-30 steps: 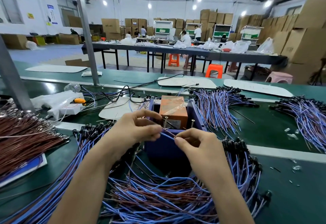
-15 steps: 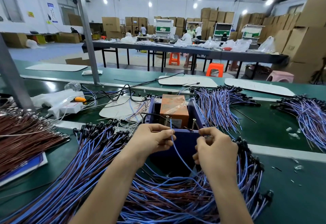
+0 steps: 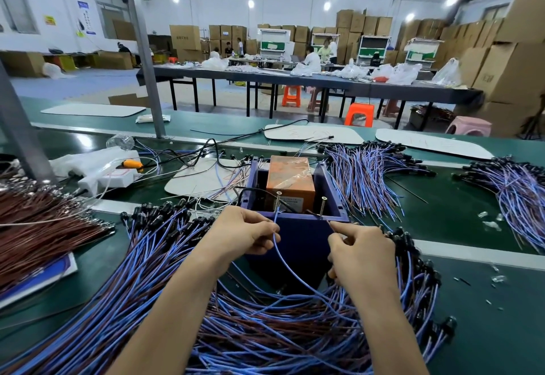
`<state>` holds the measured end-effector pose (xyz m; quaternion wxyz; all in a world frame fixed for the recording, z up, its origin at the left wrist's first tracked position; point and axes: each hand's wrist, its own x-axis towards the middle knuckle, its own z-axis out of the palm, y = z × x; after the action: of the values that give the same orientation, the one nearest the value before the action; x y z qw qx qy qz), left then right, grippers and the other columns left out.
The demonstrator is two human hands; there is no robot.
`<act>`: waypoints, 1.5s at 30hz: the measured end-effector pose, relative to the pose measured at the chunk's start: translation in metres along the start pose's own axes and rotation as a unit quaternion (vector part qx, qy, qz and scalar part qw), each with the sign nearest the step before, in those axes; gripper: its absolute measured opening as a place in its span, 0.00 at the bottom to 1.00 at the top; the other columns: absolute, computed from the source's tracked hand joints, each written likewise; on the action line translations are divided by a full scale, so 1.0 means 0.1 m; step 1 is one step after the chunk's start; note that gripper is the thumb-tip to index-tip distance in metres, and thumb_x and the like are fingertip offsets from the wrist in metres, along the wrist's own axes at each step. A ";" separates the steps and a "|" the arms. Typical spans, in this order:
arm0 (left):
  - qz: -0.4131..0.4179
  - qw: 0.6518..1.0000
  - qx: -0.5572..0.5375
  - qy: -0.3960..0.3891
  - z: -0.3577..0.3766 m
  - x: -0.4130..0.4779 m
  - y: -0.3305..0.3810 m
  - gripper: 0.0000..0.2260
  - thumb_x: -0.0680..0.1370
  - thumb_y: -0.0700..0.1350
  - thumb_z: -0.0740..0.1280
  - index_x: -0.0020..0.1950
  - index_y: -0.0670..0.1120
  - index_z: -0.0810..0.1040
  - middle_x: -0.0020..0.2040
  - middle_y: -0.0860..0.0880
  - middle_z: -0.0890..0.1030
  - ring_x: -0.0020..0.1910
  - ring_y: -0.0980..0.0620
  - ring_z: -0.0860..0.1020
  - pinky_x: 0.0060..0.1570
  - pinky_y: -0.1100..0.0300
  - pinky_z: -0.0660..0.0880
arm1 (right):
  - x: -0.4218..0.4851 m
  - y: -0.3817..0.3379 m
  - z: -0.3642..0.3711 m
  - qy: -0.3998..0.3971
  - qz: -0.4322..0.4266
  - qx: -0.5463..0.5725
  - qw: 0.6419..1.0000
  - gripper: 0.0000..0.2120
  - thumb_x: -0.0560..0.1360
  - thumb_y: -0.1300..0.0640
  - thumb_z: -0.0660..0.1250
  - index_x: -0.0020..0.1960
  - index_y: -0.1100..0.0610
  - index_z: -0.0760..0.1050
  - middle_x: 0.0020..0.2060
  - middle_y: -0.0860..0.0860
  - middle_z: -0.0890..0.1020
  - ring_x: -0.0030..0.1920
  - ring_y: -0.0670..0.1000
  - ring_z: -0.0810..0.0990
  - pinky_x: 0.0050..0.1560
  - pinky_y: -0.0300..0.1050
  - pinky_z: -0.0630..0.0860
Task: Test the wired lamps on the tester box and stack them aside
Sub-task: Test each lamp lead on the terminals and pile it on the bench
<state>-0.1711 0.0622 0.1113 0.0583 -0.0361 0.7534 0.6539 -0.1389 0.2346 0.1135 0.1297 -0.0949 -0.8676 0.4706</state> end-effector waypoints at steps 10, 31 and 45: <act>-0.007 0.999 0.030 -0.014 -0.01 0.00 -0.01 0.06 0.76 0.37 0.68 0.40 0.40 0.82 0.35 0.45 0.84 0.24 0.58 0.76 0.26 0.67 0.72 | 0.04 0.06 0.01 -0.021 -0.005 0.004 1.000 0.16 0.76 0.64 0.62 0.60 0.54 0.80 0.36 0.54 0.83 0.31 0.52 0.81 0.36 0.48 0.81; 0.096 0.993 0.036 -0.054 -0.05 -0.13 0.15 0.05 0.78 0.38 0.66 0.45 0.43 0.81 0.40 0.45 0.85 0.29 0.56 0.79 0.32 0.66 0.76 | -0.01 -0.01 -0.02 -0.237 -0.002 0.158 0.958 0.10 0.78 0.62 0.64 0.49 0.51 0.83 0.33 0.50 0.85 0.35 0.46 0.83 0.40 0.39 0.80; -0.069 0.839 0.520 0.143 -0.73 0.23 -0.38 0.12 0.72 0.52 0.73 0.55 0.56 0.80 0.57 0.51 0.79 0.61 0.47 0.73 0.61 0.54 0.68 | -0.06 0.00 -0.03 -0.382 -0.063 0.081 0.918 0.09 0.79 0.54 0.64 0.55 0.46 0.81 0.43 0.45 0.86 0.46 0.45 0.83 0.47 0.35 0.78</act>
<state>-0.1915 -0.0146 0.0807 0.0048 -0.1458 0.9782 0.1481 -0.1323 0.2347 0.1142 -0.1746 0.1581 -0.8142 0.5307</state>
